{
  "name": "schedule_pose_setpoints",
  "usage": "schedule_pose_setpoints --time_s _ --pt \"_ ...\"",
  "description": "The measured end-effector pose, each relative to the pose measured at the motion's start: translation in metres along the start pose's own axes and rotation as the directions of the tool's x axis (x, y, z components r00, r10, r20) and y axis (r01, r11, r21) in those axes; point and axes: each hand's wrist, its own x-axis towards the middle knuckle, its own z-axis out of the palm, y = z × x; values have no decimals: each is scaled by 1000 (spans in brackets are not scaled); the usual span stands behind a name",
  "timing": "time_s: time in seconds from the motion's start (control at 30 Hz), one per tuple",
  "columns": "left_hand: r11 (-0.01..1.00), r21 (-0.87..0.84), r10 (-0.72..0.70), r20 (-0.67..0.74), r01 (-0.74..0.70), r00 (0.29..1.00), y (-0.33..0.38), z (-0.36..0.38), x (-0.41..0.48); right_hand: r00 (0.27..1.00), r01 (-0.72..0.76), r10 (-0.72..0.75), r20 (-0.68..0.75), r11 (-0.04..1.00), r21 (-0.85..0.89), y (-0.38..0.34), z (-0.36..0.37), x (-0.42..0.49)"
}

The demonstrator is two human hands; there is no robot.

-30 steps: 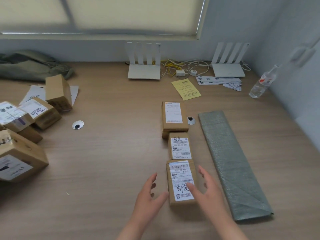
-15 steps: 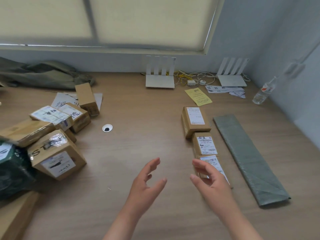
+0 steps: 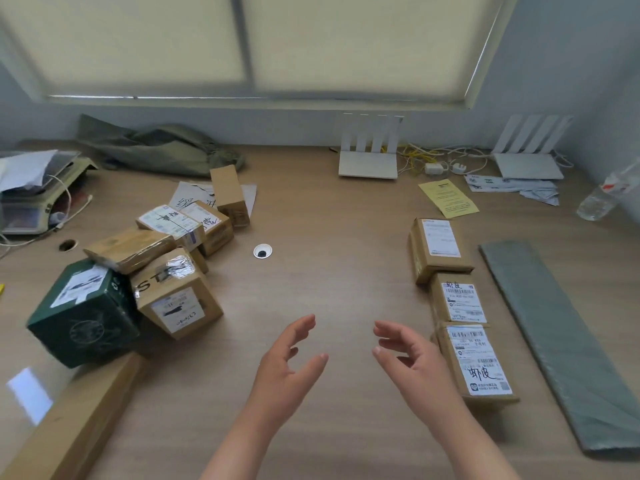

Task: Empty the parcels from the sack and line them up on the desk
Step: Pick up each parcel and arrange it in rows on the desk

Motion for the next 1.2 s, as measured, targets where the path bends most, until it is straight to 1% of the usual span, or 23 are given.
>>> schedule_pose_setpoints --time_s 0.2,0.33,0.43,0.63,0.73,0.83,0.9,1.03,1.13,1.2 --pt "1000 -5 -22 -83 22 996 -16 -38 5 997 10 -10 76 1000 -3 -11 47 11" --pt "1000 -9 -29 -98 28 995 -31 -76 11 997 16 -14 82 1000 -24 -24 85 21" --pt "999 24 -29 -108 32 994 -40 -117 16 997 8 -6 73 1000 -26 -36 126 25" --pt "997 33 -55 -182 62 982 -60 -218 34 992 -3 11 123 998 -65 -65 220 42" --pt "995 65 -66 -188 79 980 -68 -252 44 993 -10 20 120 996 -84 -78 257 58" --pt "991 115 -52 -176 73 983 -78 -268 53 993 -23 35 116 994 -106 -86 287 74" --pt "991 103 -72 -170 91 983 -83 -272 55 992 -41 56 114 990 -133 -87 302 84" --pt "983 -16 -185 -124 184 975 -92 -268 59 983 -101 127 130 977 -186 -84 324 98" --pt "967 -20 -253 -63 253 965 -103 -261 62 974 -140 168 155 974 -177 -78 335 101" --pt "955 -18 -298 -57 297 953 -107 -259 63 973 -136 160 165 980 -148 -74 339 99"
